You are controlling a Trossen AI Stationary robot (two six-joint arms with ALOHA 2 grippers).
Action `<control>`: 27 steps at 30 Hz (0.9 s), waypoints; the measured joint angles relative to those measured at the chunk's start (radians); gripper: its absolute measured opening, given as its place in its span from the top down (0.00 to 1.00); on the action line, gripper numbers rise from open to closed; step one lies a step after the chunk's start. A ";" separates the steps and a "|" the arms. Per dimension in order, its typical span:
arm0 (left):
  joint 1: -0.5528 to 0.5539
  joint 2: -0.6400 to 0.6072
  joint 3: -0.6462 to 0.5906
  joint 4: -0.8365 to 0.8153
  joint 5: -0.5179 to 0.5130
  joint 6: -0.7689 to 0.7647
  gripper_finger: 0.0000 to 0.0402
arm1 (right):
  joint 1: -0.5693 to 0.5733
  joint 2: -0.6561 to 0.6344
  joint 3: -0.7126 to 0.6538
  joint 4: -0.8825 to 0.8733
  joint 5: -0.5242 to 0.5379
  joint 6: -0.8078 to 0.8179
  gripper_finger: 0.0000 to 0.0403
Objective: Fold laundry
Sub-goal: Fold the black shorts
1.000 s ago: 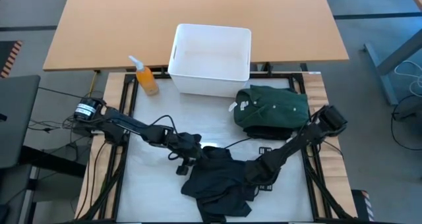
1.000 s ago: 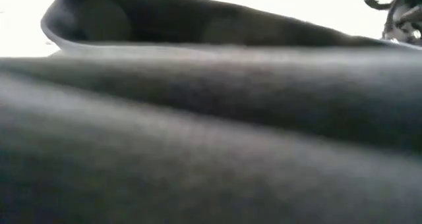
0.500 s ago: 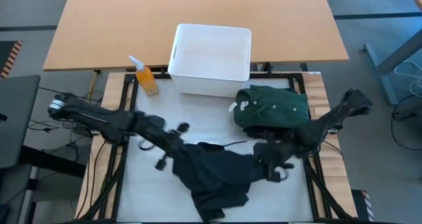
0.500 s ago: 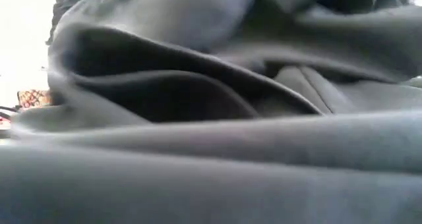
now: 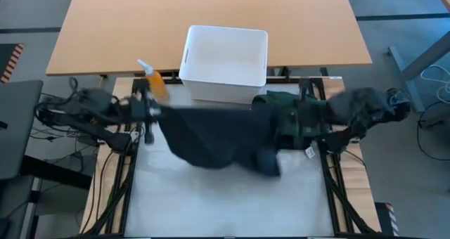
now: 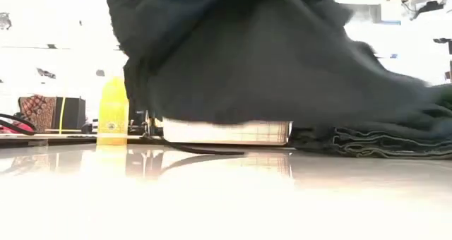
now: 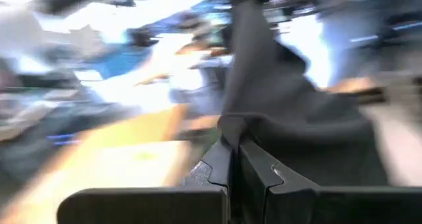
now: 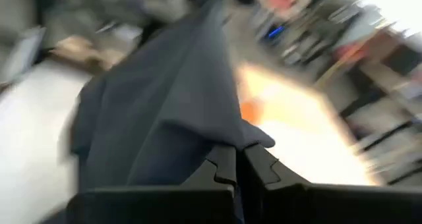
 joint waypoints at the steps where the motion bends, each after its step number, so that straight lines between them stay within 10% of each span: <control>1: 0.005 0.003 0.027 0.000 -0.077 0.047 1.00 | -0.042 0.005 0.022 0.054 -0.004 -0.062 0.95; 8: 0.052 0.091 0.290 -0.016 -0.357 0.307 1.00 | -0.350 0.106 0.217 0.273 -0.138 -0.200 0.95; 16: -0.001 0.139 0.423 -0.505 -0.229 -0.028 1.00 | -0.349 0.205 0.366 -0.204 -0.447 0.064 0.95; 21: -0.094 0.129 0.099 -0.736 -0.009 -0.496 1.00 | -0.194 0.248 0.153 -0.559 -0.547 0.371 0.95; 27: -0.295 0.161 -0.508 -0.248 0.197 -0.795 1.00 | 0.047 0.252 -0.387 -0.145 -0.644 0.702 0.95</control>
